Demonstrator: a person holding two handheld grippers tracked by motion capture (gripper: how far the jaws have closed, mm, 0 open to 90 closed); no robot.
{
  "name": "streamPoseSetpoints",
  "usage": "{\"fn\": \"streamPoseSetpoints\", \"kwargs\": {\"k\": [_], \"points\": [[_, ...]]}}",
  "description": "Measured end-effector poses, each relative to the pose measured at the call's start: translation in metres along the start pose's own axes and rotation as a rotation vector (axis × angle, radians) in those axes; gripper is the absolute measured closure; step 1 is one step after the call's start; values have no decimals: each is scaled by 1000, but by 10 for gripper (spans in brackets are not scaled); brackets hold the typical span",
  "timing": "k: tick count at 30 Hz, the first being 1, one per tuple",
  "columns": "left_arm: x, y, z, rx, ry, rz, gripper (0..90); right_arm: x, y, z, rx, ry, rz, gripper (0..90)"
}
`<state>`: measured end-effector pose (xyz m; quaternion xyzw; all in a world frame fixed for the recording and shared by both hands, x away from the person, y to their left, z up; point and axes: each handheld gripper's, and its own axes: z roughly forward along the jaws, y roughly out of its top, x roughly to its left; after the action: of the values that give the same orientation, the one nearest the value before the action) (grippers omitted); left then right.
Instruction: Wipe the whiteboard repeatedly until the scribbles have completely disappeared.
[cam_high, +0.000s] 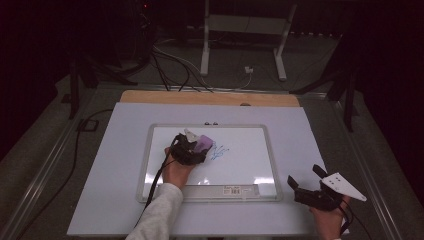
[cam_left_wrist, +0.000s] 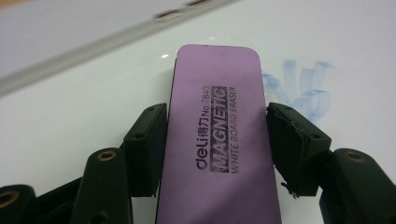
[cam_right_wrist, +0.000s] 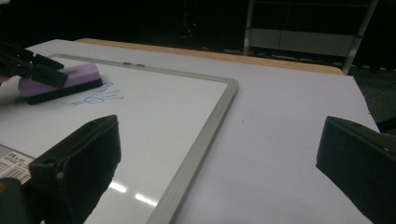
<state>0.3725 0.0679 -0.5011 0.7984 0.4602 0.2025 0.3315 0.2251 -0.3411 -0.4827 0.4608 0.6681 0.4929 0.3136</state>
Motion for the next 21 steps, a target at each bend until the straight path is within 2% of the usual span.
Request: {"fn": "streamPoseSetpoints", "kwargs": {"k": [2, 4, 6, 8, 17, 21], "points": [[8, 0, 0, 4, 20, -27, 420, 0, 0, 0, 0, -1, 0, 2], [14, 0, 1, 8, 3, -65, 420, 0, 0, 0, 0, 0, 0, 2], [12, 0, 0, 12, 12, -52, 420, 0, 0, 0, 0, 1, -2, 2], [8, 0, 0, 15, -14, -49, 420, 0, 0, 1, 0, 2, -4, 2], [-33, -5, -6, 12, -119, 22, 420, 2, 0, 1, 4, 3, -5, 2], [-48, -5, -8, 21, -148, 54, 420, 2, 0, 2, 5, 5, -7, 2]]}}
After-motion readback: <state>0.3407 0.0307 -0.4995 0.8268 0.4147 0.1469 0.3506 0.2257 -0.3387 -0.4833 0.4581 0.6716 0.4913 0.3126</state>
